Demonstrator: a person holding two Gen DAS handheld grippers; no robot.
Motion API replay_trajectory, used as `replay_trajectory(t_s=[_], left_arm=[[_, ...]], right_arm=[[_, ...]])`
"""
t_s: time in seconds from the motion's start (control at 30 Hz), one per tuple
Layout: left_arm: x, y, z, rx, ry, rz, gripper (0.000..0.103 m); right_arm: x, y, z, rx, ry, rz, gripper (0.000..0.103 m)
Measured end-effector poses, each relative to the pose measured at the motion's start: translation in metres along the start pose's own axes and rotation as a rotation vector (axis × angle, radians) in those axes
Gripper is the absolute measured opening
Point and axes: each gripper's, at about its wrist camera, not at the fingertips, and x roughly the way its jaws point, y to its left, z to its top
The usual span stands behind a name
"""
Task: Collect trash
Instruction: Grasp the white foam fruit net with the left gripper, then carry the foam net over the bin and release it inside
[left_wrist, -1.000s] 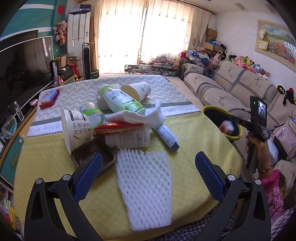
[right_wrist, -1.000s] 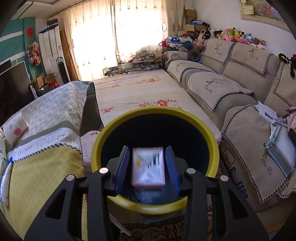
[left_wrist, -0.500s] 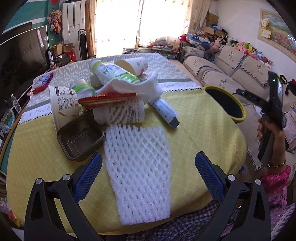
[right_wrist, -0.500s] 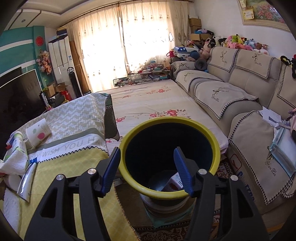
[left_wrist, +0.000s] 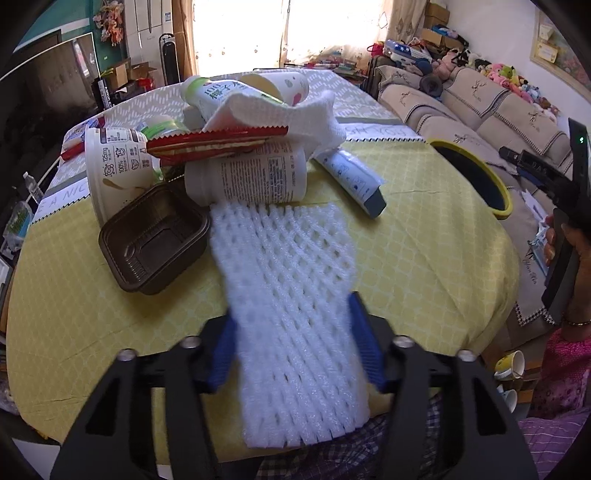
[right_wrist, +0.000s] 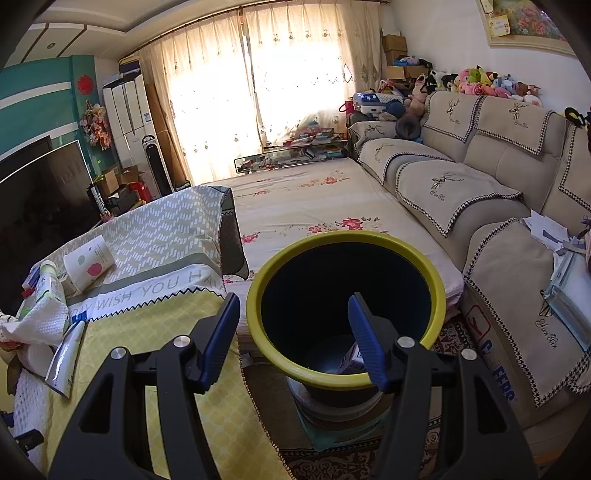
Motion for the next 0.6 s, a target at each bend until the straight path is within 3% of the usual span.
replay_trajectory(t_s=[0.1,0.37,0.6], left_arm=[[-0.008,-0.002,0.002,0.026,-0.033,0.004,0.023],[-0.039,-0.026,0.018,0.128,-0.100,-0.061,0.022],[-0.046,-0.093,0.073,0.276,-0.199,-0.186,0.023]], right_arm=[[-0.002,-0.001,0.000,0.001,-0.003,0.003,0.058],[-0.011,-0.008,0.003,0.015,-0.028,0.006,0.058],[-0.031,-0.041,0.011,0.063,-0.092,-0.077,0.058]])
